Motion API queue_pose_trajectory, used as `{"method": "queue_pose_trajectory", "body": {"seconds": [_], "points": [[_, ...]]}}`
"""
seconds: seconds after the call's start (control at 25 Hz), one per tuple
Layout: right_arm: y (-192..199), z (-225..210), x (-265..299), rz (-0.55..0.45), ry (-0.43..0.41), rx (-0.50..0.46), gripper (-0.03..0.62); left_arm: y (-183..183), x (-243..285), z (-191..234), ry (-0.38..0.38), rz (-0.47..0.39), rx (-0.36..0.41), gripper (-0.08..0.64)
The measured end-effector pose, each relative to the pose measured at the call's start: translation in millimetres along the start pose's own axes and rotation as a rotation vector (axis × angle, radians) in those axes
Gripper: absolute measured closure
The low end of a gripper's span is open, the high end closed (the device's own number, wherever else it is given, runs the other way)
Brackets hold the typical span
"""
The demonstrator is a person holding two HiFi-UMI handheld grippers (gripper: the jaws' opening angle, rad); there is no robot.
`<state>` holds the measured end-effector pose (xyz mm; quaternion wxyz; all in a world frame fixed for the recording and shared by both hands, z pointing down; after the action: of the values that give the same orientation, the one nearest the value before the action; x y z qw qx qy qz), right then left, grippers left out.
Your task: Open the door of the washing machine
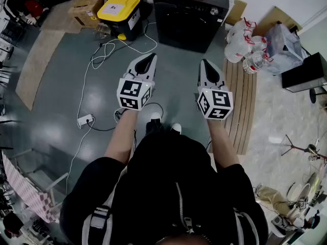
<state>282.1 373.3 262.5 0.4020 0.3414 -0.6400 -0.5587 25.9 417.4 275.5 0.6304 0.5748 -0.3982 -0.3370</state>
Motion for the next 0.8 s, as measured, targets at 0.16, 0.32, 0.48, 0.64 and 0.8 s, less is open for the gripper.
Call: {"method": "queue_pose_trajectory", "body": {"seconds": [0.16, 0.32, 0.48, 0.64, 0.8], "points": [[3, -5, -3, -0.001, -0.032, 0.015, 0.589, 0, 1, -6, -0.007, 0.003, 0.000, 0.560], [9, -8, -3, 0.005, -0.050, 0.000, 0.589, 4, 2, -13, -0.021, 0.007, 0.004, 0.560], [13, -8, 6, 0.016, -0.069, -0.008, 0.589, 6, 5, -10, -0.036, 0.006, 0.003, 0.560], [15, -8, 25, 0.030, -0.071, -0.004, 0.589, 8, 15, 5, -0.043, 0.002, -0.001, 0.560], [13, 4, 62, 0.039, -0.066, -0.007, 0.589, 7, 29, 41, -0.041, -0.003, -0.005, 0.558]]}}
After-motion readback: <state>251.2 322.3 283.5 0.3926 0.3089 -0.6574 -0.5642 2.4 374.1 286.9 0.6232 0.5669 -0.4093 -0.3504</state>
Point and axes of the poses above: the fingertips, and each gripper's own axes: x forward along the fingers, z to its left, y out of its underside, the point moved 10 cm from there along -x, backward along the fingers, and after that the axes turned 10 degrees about y, right-handed, at the moved point
